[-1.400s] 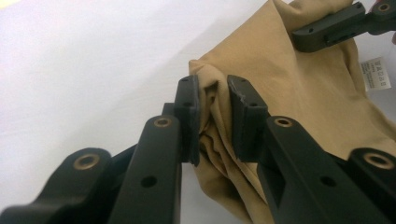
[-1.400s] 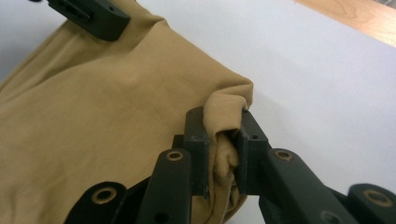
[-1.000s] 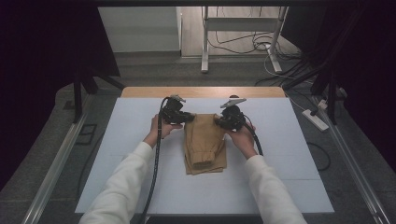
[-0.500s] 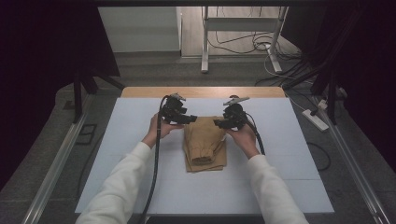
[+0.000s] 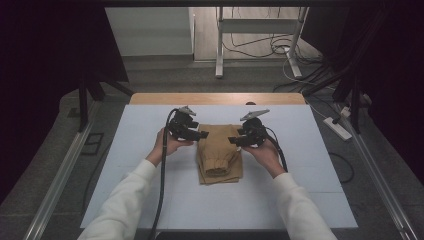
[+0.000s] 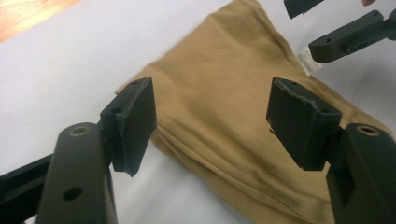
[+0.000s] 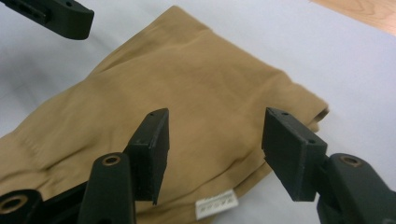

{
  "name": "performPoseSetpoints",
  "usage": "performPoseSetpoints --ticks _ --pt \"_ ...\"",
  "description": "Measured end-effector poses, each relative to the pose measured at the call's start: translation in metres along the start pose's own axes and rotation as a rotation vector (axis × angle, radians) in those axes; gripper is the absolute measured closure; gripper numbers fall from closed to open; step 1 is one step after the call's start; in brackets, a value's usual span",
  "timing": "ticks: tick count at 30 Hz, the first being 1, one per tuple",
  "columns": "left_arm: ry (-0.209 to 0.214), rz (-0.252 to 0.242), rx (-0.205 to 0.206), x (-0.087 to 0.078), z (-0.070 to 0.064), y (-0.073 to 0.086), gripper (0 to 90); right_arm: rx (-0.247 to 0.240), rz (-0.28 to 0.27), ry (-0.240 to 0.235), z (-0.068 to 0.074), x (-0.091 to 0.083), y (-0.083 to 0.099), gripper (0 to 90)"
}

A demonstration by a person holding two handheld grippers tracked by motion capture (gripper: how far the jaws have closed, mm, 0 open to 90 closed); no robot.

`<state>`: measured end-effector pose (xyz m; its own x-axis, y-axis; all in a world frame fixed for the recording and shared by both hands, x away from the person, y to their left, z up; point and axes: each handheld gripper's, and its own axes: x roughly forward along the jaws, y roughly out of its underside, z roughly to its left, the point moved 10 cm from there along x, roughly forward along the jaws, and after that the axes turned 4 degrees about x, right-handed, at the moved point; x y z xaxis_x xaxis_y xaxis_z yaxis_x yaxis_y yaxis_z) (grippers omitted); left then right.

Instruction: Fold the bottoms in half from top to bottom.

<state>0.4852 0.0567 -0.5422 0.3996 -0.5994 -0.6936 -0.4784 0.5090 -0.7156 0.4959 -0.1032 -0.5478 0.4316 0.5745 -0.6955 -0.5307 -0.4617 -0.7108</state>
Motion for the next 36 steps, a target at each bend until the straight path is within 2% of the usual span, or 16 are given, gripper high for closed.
performPoseSetpoints --ticks 8,12,18,19,23,26,29,33,36 --pt "0.001 0.002 0.005 -0.011 -0.013 0.015 32.3 -0.007 -0.01 -0.03 0.008 -0.009 0.013 40.0" --pt "0.009 -0.013 0.0 -0.02 -0.02 0.025 32.1 -0.017 -0.025 -0.041 0.017 -0.018 0.02 39.4" --pt "0.018 -0.026 -0.007 -0.031 -0.032 0.046 31.9 -0.024 -0.027 -0.045 0.027 -0.029 0.035 39.2" --pt "0.021 -0.033 -0.011 -0.033 -0.034 0.05 31.8 -0.021 -0.029 -0.06 0.029 -0.03 0.037 39.2" --pt "0.021 -0.011 -0.022 -0.033 -0.04 0.065 31.6 -0.047 -0.019 -0.053 0.035 -0.038 0.046 39.0" --pt "0.01 0.007 -0.024 -0.036 -0.045 0.074 30.4 -0.05 -0.015 -0.044 0.036 -0.044 0.053 38.7" --pt "0.018 -0.002 -0.034 -0.041 -0.052 0.081 30.4 -0.045 -0.009 -0.042 0.034 -0.05 0.063 38.6" --pt "0.004 0.017 -0.009 -0.05 -0.06 0.095 30.4 -0.02 -0.012 -0.041 0.03 -0.062 0.077 38.4" --pt "0.001 0.011 -0.026 -0.057 -0.061 0.105 30.3 -0.016 -0.006 -0.024 0.026 -0.072 0.09 38.4"
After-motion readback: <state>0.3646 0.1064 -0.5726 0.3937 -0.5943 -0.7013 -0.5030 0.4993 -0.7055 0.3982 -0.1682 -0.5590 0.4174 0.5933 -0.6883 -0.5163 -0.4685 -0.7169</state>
